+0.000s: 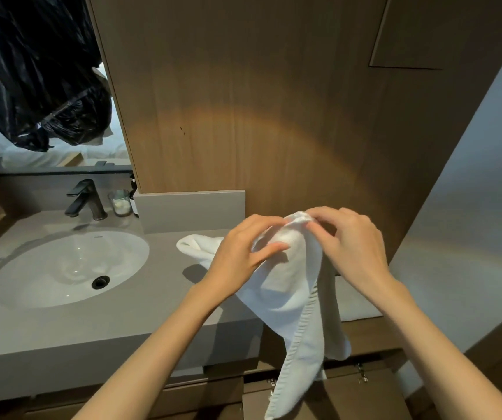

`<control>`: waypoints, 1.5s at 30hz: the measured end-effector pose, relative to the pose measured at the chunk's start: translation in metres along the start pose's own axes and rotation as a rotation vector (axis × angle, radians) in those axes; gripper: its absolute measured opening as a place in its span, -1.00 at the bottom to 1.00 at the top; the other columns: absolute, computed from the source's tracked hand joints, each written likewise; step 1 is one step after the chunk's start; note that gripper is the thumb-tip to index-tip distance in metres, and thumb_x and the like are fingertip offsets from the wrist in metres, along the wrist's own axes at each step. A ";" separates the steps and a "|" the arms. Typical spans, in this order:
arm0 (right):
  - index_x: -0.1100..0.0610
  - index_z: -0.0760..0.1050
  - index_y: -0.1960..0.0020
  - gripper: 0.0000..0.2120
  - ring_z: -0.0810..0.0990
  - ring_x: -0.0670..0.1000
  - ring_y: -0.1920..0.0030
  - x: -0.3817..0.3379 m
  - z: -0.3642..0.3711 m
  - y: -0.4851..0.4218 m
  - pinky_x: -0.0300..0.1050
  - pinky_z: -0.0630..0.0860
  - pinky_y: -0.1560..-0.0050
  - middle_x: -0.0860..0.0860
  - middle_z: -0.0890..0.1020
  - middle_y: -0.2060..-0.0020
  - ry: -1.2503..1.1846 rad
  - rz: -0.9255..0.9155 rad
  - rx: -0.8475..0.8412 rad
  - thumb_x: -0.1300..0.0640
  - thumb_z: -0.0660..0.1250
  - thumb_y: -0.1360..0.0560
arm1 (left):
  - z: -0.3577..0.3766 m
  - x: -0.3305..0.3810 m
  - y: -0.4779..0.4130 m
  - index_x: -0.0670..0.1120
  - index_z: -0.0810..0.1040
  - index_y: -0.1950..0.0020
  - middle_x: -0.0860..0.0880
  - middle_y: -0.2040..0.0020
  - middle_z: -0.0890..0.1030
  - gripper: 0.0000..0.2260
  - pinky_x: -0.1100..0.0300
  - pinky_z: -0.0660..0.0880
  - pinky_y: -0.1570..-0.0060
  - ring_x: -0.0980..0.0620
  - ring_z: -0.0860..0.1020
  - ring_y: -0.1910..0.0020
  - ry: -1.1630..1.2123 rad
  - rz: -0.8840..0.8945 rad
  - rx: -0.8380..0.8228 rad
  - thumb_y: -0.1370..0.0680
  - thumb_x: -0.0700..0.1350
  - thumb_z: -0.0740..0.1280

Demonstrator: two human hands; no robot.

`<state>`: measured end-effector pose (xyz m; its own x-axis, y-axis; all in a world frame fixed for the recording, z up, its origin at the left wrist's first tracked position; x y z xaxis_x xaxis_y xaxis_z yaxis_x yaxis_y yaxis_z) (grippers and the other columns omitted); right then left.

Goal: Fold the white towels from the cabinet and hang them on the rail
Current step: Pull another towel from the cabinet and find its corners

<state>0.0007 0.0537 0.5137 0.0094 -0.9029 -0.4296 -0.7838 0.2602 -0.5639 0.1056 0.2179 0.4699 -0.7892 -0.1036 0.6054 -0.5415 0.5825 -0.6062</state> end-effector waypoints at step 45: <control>0.12 0.63 -0.14 -0.80 0.65 -0.05 0.14 0.022 -0.014 0.164 -0.11 0.61 -0.05 0.07 0.68 0.02 -0.615 0.698 0.510 0.18 0.27 -0.61 | 0.003 -0.012 0.252 -0.05 0.41 0.13 0.13 0.37 0.46 -0.83 0.28 0.34 0.23 0.20 0.40 0.34 0.308 -0.608 -0.372 -0.58 -0.02 0.31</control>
<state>-0.1361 0.0721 0.4218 0.0822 -0.2062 -0.9751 -0.3850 0.8959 -0.2219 -0.0222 0.3638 0.3084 -0.2390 -0.2951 0.9251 -0.6777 0.7330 0.0588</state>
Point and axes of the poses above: each hand's wrist, its own y-axis away from the middle knuckle, its own z-axis out of the palm, x = y × z, the point moved 1 cm from there along -y, towards the middle knuckle
